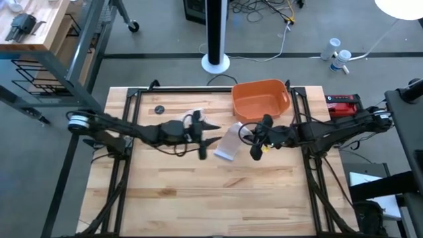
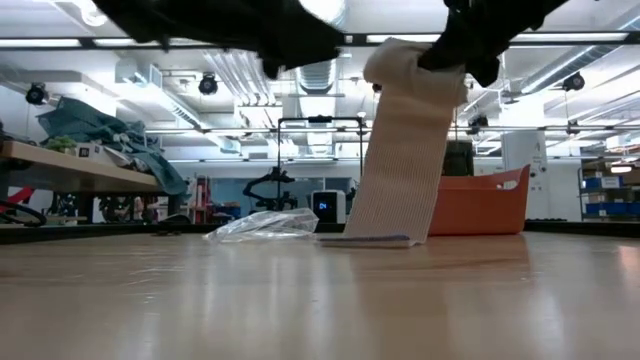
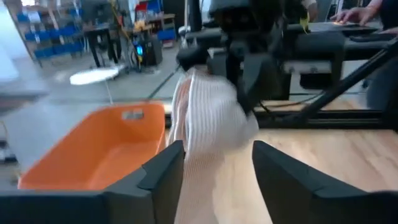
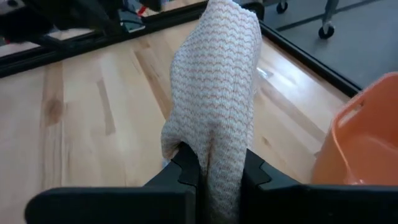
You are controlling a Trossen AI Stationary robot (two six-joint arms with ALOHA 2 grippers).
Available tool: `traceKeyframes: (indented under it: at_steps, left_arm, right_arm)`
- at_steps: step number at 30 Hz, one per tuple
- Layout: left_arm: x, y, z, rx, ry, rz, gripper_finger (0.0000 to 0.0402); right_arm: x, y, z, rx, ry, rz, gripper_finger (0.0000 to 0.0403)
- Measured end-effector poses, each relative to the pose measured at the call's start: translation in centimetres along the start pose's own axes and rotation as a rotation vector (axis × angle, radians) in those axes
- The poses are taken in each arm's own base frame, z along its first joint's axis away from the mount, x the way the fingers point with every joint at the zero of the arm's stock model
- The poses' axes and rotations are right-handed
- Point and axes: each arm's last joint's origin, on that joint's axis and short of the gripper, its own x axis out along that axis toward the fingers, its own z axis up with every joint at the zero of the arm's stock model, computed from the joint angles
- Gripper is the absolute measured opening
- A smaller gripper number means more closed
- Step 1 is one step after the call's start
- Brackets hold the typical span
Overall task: Roll bandage
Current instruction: Roll the brown bandage
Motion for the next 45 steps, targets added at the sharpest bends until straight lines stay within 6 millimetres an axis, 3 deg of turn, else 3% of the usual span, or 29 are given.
traceKeyframes:
  at_steps: [4, 9, 16, 26, 32, 38, 45]
  left_arm:
    - [2.0, 0.0, 0.9, 0.116, 0.053, 0.011, 0.0207]
    - [3.5, 0.4, 1.6, 0.139, 0.129, -0.015, 0.0215]
    - [3.8, 0.8, 1.2, 0.069, 0.215, -0.026, 0.0201]
    - [5.1, 0.5, 0.9, 0.062, 0.113, -0.094, 0.0200]
    - [5.2, 0.4, 1.0, 0.095, 0.078, -0.116, 0.0147]
    - [5.2, 0.4, 1.0, 0.116, 0.073, -0.081, 0.0022]
    - [5.0, -0.3, 0.9, 0.252, 0.092, 0.014, 0.0013]
  right_arm:
    - [0.7, 0.4, -0.2, -0.020, 0.032, 0.003, 0.0035]
    - [1.2, 0.8, -0.3, -0.030, 0.053, 0.015, 0.0035]
    - [1.1, 1.1, 0.7, -0.049, 0.026, 0.023, 0.0035]
    - [0.8, 1.3, 1.5, -0.058, 0.004, 0.033, 0.0035]
    - [0.8, 1.4, 1.6, -0.050, 0.003, 0.037, 0.0036]
    - [0.7, 1.3, 1.6, -0.048, 0.002, 0.028, 0.0077]
    - [0.1, 1.2, 2.3, 0.006, -0.039, 0.031, 0.0136]
